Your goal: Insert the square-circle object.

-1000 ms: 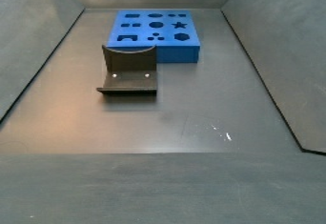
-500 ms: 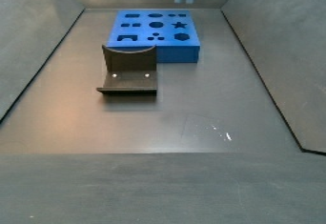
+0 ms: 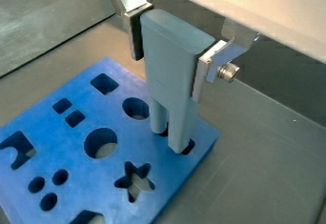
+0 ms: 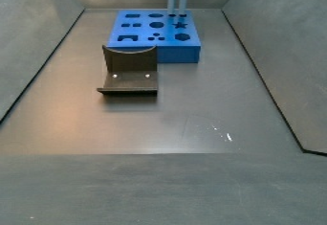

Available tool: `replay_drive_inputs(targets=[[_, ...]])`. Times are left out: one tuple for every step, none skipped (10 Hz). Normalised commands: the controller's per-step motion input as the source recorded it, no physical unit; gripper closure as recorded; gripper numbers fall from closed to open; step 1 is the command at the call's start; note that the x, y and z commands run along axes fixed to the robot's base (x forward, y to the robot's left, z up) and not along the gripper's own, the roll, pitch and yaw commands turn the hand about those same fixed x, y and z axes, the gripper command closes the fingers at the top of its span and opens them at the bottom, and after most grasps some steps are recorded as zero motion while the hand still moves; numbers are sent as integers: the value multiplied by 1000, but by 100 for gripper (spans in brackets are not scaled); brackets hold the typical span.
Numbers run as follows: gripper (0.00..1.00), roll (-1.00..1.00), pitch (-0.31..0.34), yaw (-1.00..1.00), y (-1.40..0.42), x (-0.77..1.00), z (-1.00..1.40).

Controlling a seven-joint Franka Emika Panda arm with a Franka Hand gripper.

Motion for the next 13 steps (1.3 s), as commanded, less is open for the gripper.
replay_drive_inputs(targets=[[100, 47, 57, 0, 0, 203, -200], [100, 0, 0, 0, 0, 0, -209], [100, -11, 0, 60, 0, -11, -134], [100, -73, -19, 49, 0, -54, -89], [100, -90, -46, 9, 0, -191, -26], [100, -71, -63, 0, 0, -303, 0], [100, -87, -77, 14, 0, -291, 0], [100, -87, -83, 26, 0, -266, 0], [100, -89, -54, 14, -34, -37, -83], [100, -79, 0, 11, -151, 109, -189], [100, -70, 0, 11, -137, 169, -240], [100, -56, 0, 46, -111, 174, -223], [100, -50, 0, 63, -103, 131, -200]])
